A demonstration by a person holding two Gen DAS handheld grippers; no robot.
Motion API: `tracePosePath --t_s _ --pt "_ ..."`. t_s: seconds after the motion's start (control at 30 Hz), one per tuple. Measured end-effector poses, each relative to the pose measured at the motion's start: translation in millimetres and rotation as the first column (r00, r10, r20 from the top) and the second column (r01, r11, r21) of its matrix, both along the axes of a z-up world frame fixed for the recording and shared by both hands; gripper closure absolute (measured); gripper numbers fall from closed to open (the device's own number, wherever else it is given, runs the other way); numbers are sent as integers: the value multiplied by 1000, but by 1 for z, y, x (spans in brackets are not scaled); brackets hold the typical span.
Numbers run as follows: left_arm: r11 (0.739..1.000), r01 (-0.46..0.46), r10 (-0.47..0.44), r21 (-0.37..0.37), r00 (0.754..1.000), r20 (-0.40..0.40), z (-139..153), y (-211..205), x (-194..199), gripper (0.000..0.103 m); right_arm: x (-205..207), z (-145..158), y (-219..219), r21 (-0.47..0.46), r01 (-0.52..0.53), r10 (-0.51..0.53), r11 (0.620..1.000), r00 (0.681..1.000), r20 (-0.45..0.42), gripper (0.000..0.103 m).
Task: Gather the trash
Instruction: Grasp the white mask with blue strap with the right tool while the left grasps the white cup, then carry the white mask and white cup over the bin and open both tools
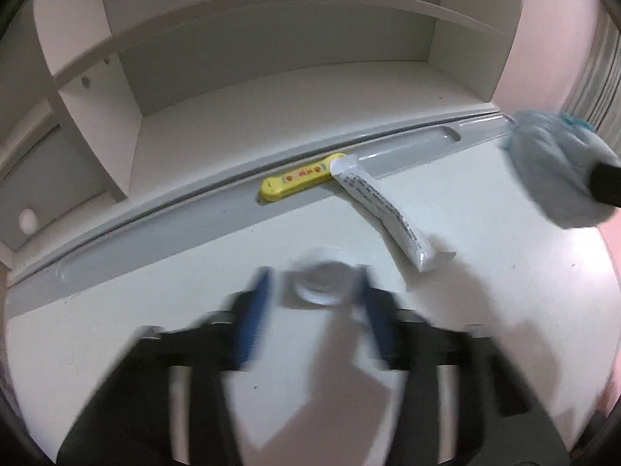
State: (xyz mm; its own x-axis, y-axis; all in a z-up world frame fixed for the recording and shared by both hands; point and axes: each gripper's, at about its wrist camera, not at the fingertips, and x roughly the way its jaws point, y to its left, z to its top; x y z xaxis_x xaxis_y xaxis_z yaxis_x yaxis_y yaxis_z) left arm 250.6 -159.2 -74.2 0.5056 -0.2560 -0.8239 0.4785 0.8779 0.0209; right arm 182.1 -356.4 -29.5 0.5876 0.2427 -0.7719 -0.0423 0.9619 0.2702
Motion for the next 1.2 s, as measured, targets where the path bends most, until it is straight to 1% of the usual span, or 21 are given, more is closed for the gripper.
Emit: tracePosePath --t_s 0.03,0.1,0.2,0.27,0.3,0.37,0.4,0.47,0.53,0.6,0.67,0.7,0.8,0.83,0.9,0.93,0.97,1.0,1.07,1.17,1.2 --pt "1000 -2 2 2 1000 -2 2 0 -3 74 -12 0 -10 0 18 -18 1000 1000 3 86" --pt "1000 -3 3 -19 1000 -9 7 1 -11 74 -36 0 -30 7 61 -61 998 998 9 86" --pt "1000 -5 5 -31 1000 -8 17 0 -35 74 -80 2 -64 10 145 -145 989 989 21 86" --pt "998 21 -22 -62 1000 -12 27 -10 -57 74 -113 2 -86 8 205 -205 979 978 29 86" --pt "996 42 -42 -80 999 -5 34 -18 -73 74 -139 2 -103 5 254 -254 967 966 35 86" --pt "991 85 -85 -105 996 4 43 -34 -103 74 -171 0 -124 5 321 -321 947 946 37 86" --pt "987 110 -109 -119 994 7 46 -43 -117 74 -200 -2 -140 -5 375 -375 927 926 42 86" --pt "971 185 -185 -151 983 12 53 -74 -152 74 -236 -6 -160 -8 440 -439 898 897 43 86" --pt "949 263 -263 -173 964 19 57 -102 -189 74 -283 -14 -185 -6 518 -518 855 855 37 86" --pt "919 346 -348 -191 937 24 57 -134 -225 74 -325 -22 -205 -9 587 -586 810 810 28 86" --pt "873 441 -446 -207 895 25 56 -178 -260 74 -363 -33 -223 -12 646 -646 763 764 12 86" --pt "853 477 -484 -212 875 25 54 -193 -276 74 -383 -39 -231 -19 676 -676 737 737 2 86" --pt "778 588 -600 -220 800 17 43 -244 -327 74 -433 -61 -251 -38 748 -749 663 662 -33 86" --pt "750 625 -637 -219 770 15 37 -261 -345 74 -449 -70 -259 -44 768 -770 638 637 -48 86" --pt "698 690 -701 -191 713 16 20 -293 -380 74 -472 -87 -270 -54 801 -803 596 591 -81 86" --pt "675 716 -726 -179 688 9 10 -306 -393 74 -482 -98 -276 -62 816 -817 575 568 -101 86" --pt "660 731 -742 -175 670 0 1 -314 -401 74 -492 -110 -282 -69 829 -829 555 545 -123 86" --pt "638 751 -764 -168 645 -18 -11 -327 -413 74 -497 -121 -286 -70 837 -836 542 530 -143 86" --pt "612 776 -789 -153 613 -44 -31 -344 -427 74 -506 -137 -291 -66 850 -844 523 506 -176 86" --pt "576 807 -817 -129 569 -90 -63 -371 -434 74 -514 -166 -303 -69 862 -848 503 477 -231 86" --pt "570 812 -821 -124 561 -100 -72 -379 -426 74 -513 -175 -306 -68 863 -846 501 471 -249 86"
